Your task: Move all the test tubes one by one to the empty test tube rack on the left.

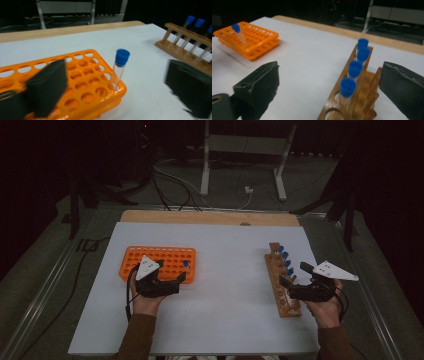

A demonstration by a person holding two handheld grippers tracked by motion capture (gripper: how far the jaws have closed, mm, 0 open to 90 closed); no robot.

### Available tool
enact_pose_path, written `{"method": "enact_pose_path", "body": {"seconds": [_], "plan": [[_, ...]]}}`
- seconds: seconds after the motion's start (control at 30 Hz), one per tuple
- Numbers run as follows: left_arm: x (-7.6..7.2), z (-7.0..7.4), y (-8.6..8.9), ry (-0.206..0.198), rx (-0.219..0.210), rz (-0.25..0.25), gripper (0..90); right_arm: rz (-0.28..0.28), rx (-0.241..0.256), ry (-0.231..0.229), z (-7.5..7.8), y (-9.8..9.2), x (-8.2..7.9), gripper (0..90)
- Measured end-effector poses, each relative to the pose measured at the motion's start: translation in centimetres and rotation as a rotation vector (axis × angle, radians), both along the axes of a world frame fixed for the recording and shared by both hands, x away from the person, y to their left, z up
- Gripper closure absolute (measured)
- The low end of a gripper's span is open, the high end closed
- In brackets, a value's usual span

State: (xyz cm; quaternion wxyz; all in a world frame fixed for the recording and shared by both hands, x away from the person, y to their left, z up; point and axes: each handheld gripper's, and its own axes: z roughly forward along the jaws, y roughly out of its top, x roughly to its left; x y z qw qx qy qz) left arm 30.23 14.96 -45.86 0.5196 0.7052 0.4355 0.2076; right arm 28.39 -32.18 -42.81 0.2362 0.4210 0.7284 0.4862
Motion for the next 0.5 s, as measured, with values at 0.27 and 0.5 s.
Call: {"method": "enact_pose_path", "body": {"seconds": [0.27, 0.5], "plan": [[0.2, 0.1, 0.2, -0.003, -0.011, 0.015, 0.8, 0.004, -0.065, 0.067, -2.1, -0.3, 0.9, 32.9], [0.3, 0.0, 0.0, 0.002, 0.001, 0.024, 0.9, -0.007, -0.131, 0.044, -2.4, -0.2, 0.9, 65.0]]}}
